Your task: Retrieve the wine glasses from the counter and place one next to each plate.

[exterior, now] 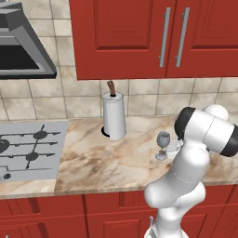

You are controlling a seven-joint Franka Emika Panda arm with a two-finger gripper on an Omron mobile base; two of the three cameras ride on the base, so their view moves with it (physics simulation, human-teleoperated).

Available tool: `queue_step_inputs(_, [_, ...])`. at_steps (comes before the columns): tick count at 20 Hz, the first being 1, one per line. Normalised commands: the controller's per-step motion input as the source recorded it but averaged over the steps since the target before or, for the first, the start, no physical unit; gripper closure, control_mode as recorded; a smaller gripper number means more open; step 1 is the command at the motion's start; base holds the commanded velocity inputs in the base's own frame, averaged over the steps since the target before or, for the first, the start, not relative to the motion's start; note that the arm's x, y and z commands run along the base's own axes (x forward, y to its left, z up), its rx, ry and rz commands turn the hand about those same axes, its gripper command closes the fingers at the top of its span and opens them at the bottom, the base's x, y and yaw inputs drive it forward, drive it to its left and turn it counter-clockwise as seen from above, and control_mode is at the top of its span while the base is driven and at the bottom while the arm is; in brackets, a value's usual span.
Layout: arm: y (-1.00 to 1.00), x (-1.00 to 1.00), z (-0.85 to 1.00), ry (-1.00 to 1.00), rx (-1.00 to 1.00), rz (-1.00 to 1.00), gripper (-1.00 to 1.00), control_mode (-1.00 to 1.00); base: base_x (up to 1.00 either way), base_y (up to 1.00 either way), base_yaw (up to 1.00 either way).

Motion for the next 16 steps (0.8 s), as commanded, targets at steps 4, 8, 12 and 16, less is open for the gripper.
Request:
queue_step_inputs(4, [0.05, 0.21, -0.22, 0.05, 0.0, -0.02, -1.0, -1.0, 0.0, 0.0, 0.0])
queue_step_inputs(8, [0.03, 0.08, -0.07, -0.02, 0.0, -0.03, 1.0, -1.0, 0.0, 0.0, 0.0])
queue_step_inputs(12, [0.01, -0.07, 0.06, -0.07, 0.0, -0.02, 1.0, -1.0, 0.0, 0.0, 0.0])
queue_step_inputs(16, [0.0, -0.34, 0.39, -0.21, 0.0, 0.0, 1.0, -1.0, 0.0, 0.0, 0.0])
